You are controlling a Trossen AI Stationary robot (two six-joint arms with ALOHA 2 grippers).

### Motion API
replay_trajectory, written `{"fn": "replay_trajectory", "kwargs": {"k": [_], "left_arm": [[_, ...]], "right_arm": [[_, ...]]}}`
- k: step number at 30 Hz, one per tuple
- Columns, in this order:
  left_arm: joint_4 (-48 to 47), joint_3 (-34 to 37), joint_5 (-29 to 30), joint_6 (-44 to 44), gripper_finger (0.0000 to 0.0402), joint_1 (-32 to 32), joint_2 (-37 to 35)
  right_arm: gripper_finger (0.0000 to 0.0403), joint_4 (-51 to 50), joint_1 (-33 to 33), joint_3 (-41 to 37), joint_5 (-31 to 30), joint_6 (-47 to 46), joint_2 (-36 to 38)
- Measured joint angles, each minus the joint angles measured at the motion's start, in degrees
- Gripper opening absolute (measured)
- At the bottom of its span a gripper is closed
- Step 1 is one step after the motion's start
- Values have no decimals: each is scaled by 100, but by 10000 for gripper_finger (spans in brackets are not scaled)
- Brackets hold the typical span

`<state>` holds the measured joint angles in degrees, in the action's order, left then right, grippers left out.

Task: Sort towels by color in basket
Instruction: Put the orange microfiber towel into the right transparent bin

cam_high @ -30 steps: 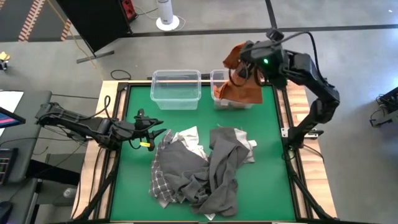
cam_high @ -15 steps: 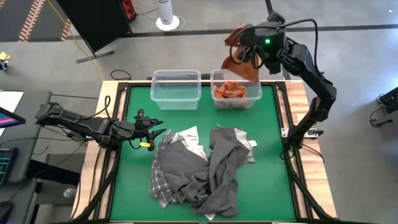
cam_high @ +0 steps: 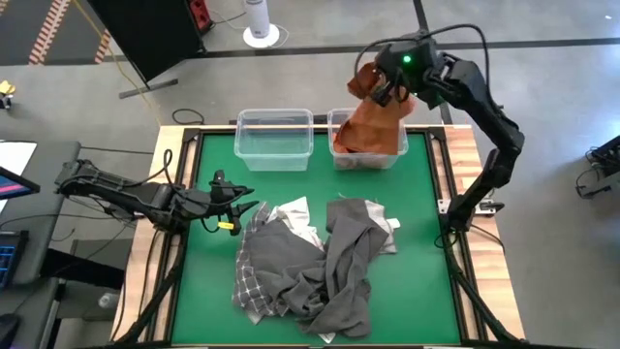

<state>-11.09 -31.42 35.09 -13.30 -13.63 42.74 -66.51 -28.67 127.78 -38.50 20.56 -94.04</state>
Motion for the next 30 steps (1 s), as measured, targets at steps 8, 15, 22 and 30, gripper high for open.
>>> {"fn": "replay_trajectory", "kwargs": {"k": [8, 15, 22, 30], "left_arm": [[-22, 0, 0, -3, 160, 0, 0], [-199, 0, -2, -127, 160, 0, 0], [-209, 0, -2, -210, 160, 0, 0], [-247, 0, -2, -257, 160, 0, 0]], "right_arm": [[16, 687, -15, -903, 33, 32, -7], [16, 1000, -198, -1552, 704, 292, -7], [16, 888, -426, -1908, 2286, 1057, -7], [16, 92, -857, -1935, 3938, 1048, -3]]}}
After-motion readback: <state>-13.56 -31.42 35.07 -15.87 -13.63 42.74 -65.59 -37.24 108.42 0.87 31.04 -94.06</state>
